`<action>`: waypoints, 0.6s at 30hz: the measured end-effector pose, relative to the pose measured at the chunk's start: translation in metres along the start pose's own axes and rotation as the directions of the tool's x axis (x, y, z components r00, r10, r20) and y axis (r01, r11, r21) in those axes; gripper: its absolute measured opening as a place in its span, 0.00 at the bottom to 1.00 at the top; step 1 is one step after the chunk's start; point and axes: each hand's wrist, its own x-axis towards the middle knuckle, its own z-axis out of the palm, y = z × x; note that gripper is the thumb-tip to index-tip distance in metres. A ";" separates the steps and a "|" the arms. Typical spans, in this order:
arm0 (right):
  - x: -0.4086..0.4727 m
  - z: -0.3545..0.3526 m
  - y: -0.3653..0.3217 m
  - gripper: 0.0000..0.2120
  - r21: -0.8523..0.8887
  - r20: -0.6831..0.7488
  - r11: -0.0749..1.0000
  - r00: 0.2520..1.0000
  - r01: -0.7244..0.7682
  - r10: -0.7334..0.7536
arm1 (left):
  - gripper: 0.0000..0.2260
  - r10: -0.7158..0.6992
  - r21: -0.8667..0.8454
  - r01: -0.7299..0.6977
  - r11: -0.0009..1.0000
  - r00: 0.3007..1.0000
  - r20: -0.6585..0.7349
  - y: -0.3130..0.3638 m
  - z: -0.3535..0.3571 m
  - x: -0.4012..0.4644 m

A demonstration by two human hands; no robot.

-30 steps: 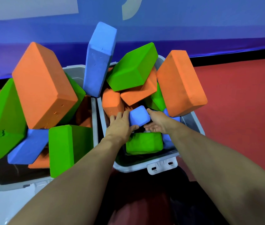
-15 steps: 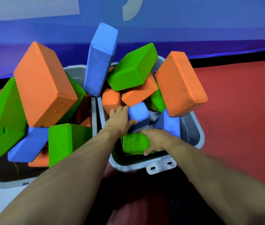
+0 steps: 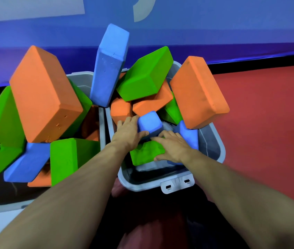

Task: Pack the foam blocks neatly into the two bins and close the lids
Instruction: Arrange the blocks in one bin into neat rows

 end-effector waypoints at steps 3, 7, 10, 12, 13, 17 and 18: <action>-0.022 -0.004 0.012 0.31 0.168 -0.261 0.968 0.938 -0.188 0.227 | 0.32 0.009 0.026 -0.009 1.000 1.000 0.011 0.003 0.003 0.000; -0.045 -0.003 0.028 0.37 0.280 -0.227 0.781 0.751 -0.559 0.619 | 0.34 0.025 0.074 -0.024 0.997 1.000 -0.004 0.008 0.009 -0.006; -0.046 0.003 0.037 0.43 0.487 0.008 0.602 0.693 -0.632 0.721 | 0.35 0.069 0.057 -0.066 0.996 0.996 -0.051 0.010 0.014 -0.011; -0.040 0.008 0.039 0.43 0.623 0.071 0.490 0.668 -0.609 0.741 | 0.32 0.155 0.021 -0.154 0.988 0.985 -0.080 0.007 0.017 -0.015; -0.036 0.010 0.040 0.44 0.658 0.085 0.454 0.659 -0.600 0.747 | 0.29 0.209 0.031 -0.207 0.978 0.974 -0.083 0.004 0.019 -0.016; -0.024 0.011 0.038 0.58 0.700 0.138 0.372 0.627 -0.609 0.767 | 0.18 0.341 0.115 -0.342 0.933 0.940 0.027 -0.007 0.027 -0.019; -0.021 0.009 0.038 0.62 0.693 0.159 0.358 0.616 -0.626 0.771 | 0.16 0.352 0.138 -0.361 0.922 0.932 0.083 -0.008 0.029 -0.020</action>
